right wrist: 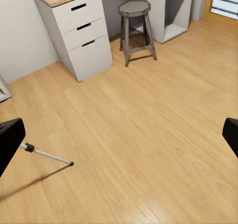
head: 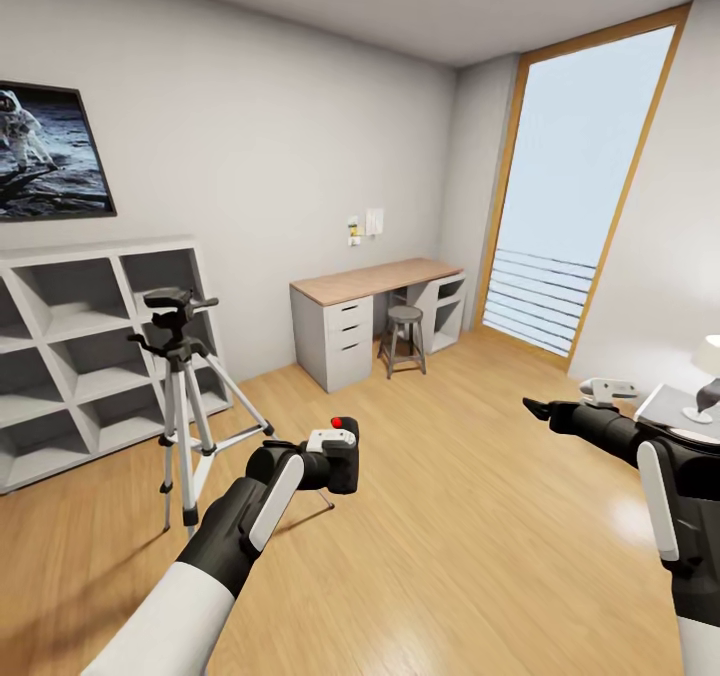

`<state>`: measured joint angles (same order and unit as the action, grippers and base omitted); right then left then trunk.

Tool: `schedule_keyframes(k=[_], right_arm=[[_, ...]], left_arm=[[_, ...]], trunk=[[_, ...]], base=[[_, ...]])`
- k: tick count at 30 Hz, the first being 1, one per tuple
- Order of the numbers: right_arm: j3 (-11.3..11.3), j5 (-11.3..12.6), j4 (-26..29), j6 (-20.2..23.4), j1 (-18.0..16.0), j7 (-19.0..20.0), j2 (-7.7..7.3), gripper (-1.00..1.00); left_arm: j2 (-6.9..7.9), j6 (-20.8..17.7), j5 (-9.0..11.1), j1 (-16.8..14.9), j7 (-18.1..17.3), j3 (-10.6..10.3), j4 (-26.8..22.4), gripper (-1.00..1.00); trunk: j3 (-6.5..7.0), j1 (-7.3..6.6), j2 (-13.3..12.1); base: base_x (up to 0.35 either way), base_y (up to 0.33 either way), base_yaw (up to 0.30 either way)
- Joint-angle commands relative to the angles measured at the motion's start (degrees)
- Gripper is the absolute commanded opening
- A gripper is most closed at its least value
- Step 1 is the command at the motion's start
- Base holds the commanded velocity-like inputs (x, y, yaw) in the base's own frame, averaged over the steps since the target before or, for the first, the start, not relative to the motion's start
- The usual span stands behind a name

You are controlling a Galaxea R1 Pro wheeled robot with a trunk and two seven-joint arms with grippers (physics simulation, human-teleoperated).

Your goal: Attach the digital camera to the camera tripod in the bedroom.

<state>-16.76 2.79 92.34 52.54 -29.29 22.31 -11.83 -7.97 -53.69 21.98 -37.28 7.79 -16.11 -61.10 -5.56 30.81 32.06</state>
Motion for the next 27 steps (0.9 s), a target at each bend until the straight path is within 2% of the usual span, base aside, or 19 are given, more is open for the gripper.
schedule_keyframes(k=[1,23,27], right_arm=[[-0.05,0.29,0.04,0.37,-0.06,0.05,-0.05,1.00],[-0.03,0.29,0.04,-0.14,-0.06,0.09,-0.13,1.00],[-0.03,0.29,0.04,-0.15,-0.08,0.10,-0.13,1.00]], left_arm=[[0.02,-0.19,0.60,-0.06,0.60,-0.06,-0.06,-1.00],[-0.21,-0.31,0.72,-0.58,-0.12,0.06,-0.37,-1.00],[-0.21,-0.34,0.70,-0.59,-0.10,0.07,-0.40,-1.00]], trunk=[[0.07,-0.20,-0.31],[4.02,-5.03,-9.14],[4.02,-5.03,-9.14]], base=[[0.000,0.000,0.000],[0.000,0.000,0.000],[0.000,0.000,0.000]])
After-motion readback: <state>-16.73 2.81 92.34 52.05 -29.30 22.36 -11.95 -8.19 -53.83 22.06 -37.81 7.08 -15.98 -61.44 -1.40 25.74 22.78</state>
